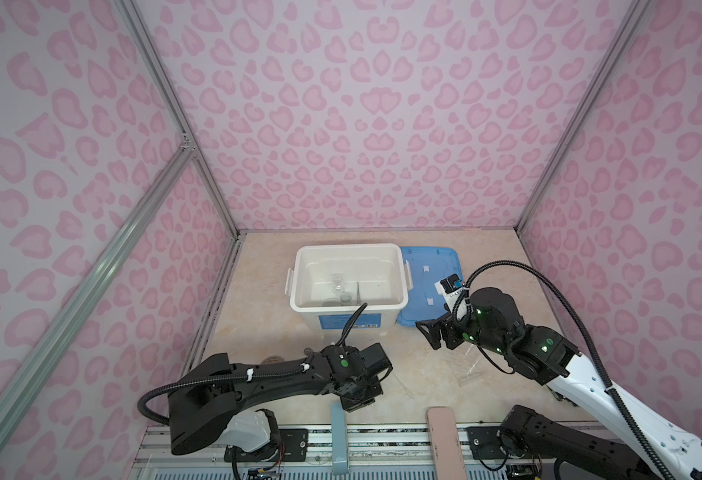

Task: Organize the chemistry lab equipment
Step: 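Lower the left gripper onto a glass pipette and grasp it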

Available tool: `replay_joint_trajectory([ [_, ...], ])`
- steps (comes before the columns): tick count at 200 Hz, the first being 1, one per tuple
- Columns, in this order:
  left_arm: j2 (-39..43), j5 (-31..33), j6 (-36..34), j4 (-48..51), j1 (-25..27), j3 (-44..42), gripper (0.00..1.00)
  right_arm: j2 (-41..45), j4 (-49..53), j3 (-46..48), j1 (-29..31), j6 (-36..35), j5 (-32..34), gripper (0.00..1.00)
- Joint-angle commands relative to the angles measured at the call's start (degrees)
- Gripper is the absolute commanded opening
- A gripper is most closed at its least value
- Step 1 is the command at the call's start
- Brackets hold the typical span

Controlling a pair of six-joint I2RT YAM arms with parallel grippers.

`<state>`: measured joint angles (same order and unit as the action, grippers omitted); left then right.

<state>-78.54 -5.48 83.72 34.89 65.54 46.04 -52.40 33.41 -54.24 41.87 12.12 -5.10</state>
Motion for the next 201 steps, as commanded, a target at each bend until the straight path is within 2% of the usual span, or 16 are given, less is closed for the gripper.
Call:
replay_joint_trajectory([
  [1,3.8,7.4,0.9,6.6,-0.4,0.9,0.02,-0.5,-2.9,0.2,0.1,0.8,-2.0,0.98],
  [33,10.3,14.5,2.2,13.0,-1.2,2.6,0.01,-1.3,-4.2,-0.4,0.1,1.2,-4.0,0.98],
  [49,12.9,18.5,0.1,17.1,-1.9,5.1,0.01,-1.4,-5.4,-0.6,0.1,1.3,-5.4,0.98],
  [83,15.8,26.6,-9.8,24.0,-3.5,13.0,0.01,-2.2,-8.3,-2.1,0.0,2.7,-8.1,0.98],
  [111,16.1,27.8,-22.2,22.9,-6.4,20.2,0.01,-4.4,-8.5,-5.9,-0.7,5.0,-6.8,0.98],
  [138,14.4,20.7,-36.3,15.8,-10.6,26.1,0.01,-7.9,-7.9,-9.9,-2.0,5.1,-7.2,0.98],
  [150,12.2,19.5,-38.9,15.8,-12.8,29.1,0.01,-9.1,-8.1,-11.2,-2.3,4.6,-7.1,0.98],
  [172,5.9,12.0,-45.4,14.8,-17.4,36.0,0.01,-11.9,-8.6,-13.8,-3.9,5.6,-6.9,0.98],
  [193,1.5,10.7,-50.6,9.7,-18.9,39.3,0.01,-14.2,-9.8,-15.4,-5.5,6.2,-6.5,0.98],
  [201,-0.4,7.2,-51.2,7.2,-20.9,39.8,0.01,-15.1,-9.6,-16.1,-6.4,6.8,-5.6,0.98],
])
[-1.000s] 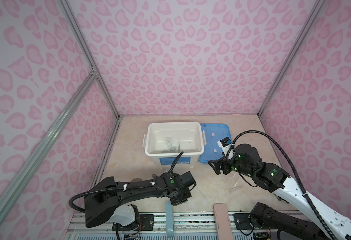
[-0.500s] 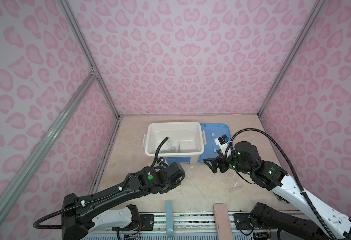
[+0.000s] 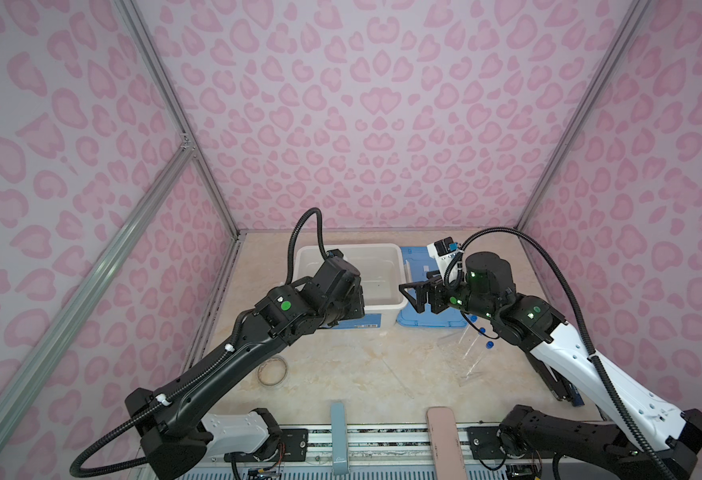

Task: Organize the chemistry lab equipment
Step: 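Lower the left gripper onto a glass pipette and grasp it, then carry the pipette over the box with the left gripper while the right arm reaches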

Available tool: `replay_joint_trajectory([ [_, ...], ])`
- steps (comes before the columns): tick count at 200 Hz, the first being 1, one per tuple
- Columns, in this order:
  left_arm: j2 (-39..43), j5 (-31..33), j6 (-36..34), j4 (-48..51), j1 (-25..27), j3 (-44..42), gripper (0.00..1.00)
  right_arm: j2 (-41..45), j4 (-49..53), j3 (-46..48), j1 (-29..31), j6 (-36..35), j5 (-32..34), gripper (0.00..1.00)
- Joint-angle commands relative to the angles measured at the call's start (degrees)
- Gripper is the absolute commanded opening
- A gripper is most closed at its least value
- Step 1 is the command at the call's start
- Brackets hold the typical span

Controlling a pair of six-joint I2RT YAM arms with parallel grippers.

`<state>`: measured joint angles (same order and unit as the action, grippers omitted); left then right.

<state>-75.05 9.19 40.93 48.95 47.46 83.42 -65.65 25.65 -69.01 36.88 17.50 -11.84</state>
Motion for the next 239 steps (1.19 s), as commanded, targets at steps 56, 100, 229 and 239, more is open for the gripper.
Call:
replay_joint_trajectory([
  [56,-19.0,-21.1,-13.2,-10.6,-9.6,11.6,0.01,-7.0,0.8,-5.3,-7.1,-2.2,-1.9,0.96],
  [100,-26.4,-25.3,-14.2,-11.2,-12.0,13.3,0.01,-11.0,3.9,-7.1,-8.5,-2.2,-3.8,0.97],
  [229,-36.9,-35.8,-13.7,-16.6,-14.8,8.4,0.03,-16.2,6.3,-8.9,-8.3,-5.6,-4.8,0.97],
  [239,-37.0,-35.2,-13.8,-17.0,-14.8,7.3,0.03,-16.4,6.3,-8.9,-8.0,-5.9,-4.3,0.97],
])
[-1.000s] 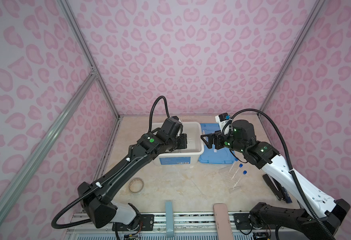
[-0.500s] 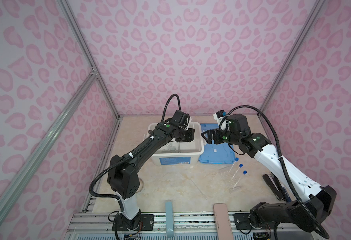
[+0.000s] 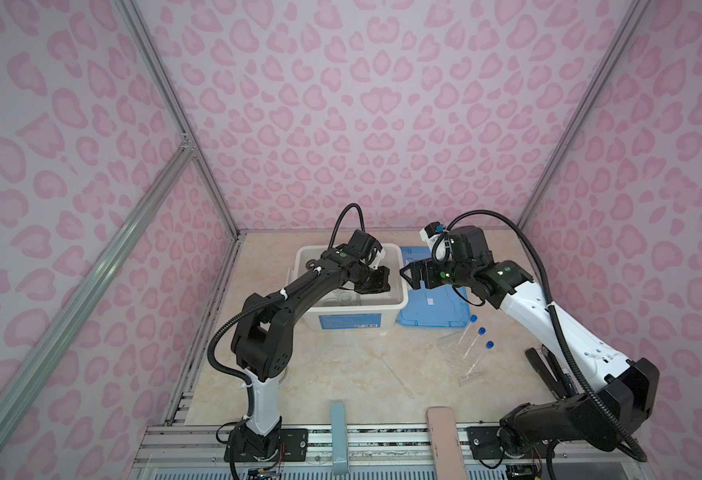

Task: Organize the chemistry lab equipment
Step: 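Carry the pipette over the box with the left gripper while the right arm reaches, then lower the pipette into the box and open the left gripper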

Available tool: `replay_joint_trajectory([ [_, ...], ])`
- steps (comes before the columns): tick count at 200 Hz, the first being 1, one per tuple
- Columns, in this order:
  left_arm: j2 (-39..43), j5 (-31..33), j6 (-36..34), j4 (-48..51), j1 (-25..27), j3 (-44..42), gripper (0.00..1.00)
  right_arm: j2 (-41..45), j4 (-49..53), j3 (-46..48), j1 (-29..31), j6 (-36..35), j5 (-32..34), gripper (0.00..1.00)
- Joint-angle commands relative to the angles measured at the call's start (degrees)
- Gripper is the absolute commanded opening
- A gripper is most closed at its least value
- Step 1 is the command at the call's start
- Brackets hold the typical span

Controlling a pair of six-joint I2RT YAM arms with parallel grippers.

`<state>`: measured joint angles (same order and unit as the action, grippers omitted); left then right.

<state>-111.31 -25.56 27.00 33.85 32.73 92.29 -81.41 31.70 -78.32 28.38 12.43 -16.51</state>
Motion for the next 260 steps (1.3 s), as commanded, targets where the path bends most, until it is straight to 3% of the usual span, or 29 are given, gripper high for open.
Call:
replay_joint_trajectory([
  [1,-0.7,-0.4,0.2,-1.9,0.0,-1.7,0.03,-0.7,0.2,0.4,0.5,-0.9,0.4,0.97],
  [83,-5.8,-0.9,-1.2,-1.9,-0.3,-1.2,0.03,-4.5,1.2,-2.5,3.8,-2.8,2.9,0.96],
  [260,-10.7,2.6,-1.8,0.0,-0.4,-0.5,0.03,-4.2,0.8,-1.8,4.1,-3.4,4.2,0.96],
])
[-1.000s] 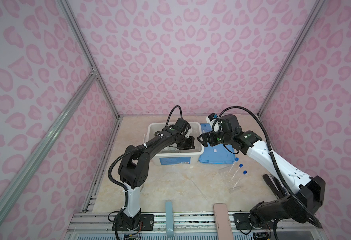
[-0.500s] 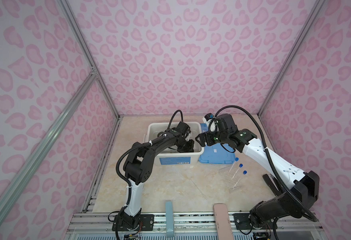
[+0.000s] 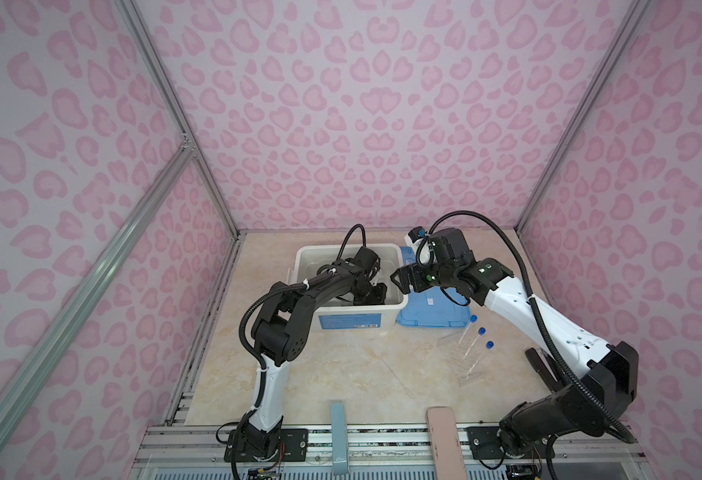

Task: Organize the chemistry lab equipment
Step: 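Lower the pipette into the box and open the left gripper, then withdraw the left gripper toward another pipette while the right arm draws back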

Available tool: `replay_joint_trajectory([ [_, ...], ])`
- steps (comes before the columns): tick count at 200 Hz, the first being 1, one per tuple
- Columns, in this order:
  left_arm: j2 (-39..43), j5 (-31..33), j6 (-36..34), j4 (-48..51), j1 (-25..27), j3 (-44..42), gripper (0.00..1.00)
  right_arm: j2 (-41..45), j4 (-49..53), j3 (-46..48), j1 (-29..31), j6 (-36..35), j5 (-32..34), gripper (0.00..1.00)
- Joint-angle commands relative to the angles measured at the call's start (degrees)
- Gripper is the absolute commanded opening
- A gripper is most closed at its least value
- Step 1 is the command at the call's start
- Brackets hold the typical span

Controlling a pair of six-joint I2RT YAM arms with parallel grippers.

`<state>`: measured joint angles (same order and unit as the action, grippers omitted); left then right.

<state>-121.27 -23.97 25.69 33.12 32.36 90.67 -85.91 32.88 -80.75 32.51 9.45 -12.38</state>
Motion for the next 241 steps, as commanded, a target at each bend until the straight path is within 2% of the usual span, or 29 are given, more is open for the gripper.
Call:
replay_joint_trajectory([
  [1,-0.7,1.1,-0.5,0.8,0.0,1.1,0.03,0.4,-0.4,0.6,0.0,-0.4,0.0,0.96],
  [53,-0.1,2.3,-0.9,1.5,0.0,1.6,0.09,1.0,-0.5,1.4,0.0,-0.7,0.2,0.96],
  [72,0.0,3.1,-1.3,2.3,0.0,2.0,0.15,1.0,-0.6,1.5,-0.1,-0.6,0.1,0.96],
  [105,-0.5,3.6,-2.4,3.2,0.0,2.8,0.19,1.1,-0.7,1.5,-0.1,-0.8,0.5,0.96],
  [125,-0.3,3.5,-2.3,3.0,0.0,2.8,0.29,1.1,-0.8,1.6,-0.1,-0.8,0.5,0.96],
  [145,0.4,4.8,-2.6,3.8,0.0,3.0,0.31,1.1,-0.6,1.6,-0.1,-0.6,0.4,0.97],
  [157,1.4,5.8,-3.0,4.6,0.0,3.1,0.35,1.3,-0.5,1.5,-0.1,-0.6,0.4,0.96],
  [159,1.7,6.0,-3.1,4.7,0.0,3.0,0.39,1.4,-0.4,1.5,-0.1,-0.6,0.4,0.97],
  [177,4.0,9.0,-3.4,6.2,0.0,3.2,0.52,2.0,-0.2,1.3,-0.1,-0.7,0.8,0.97],
  [188,5.8,10.1,-3.5,6.7,0.0,3.0,0.54,2.3,0.0,1.0,-0.1,-0.8,1.0,0.96],
  [200,7.6,11.1,-3.2,7.3,0.0,2.8,0.64,2.8,0.0,0.9,-0.1,-0.7,1.2,0.96],
  [229,12.2,11.3,-2.8,7.7,0.0,2.3,0.83,4.0,-0.3,1.2,-0.1,-0.2,1.4,0.96],
  [241,14.0,11.2,-2.4,7.7,0.0,2.1,0.87,4.3,-0.1,1.1,-0.1,-0.3,1.7,0.97],
])
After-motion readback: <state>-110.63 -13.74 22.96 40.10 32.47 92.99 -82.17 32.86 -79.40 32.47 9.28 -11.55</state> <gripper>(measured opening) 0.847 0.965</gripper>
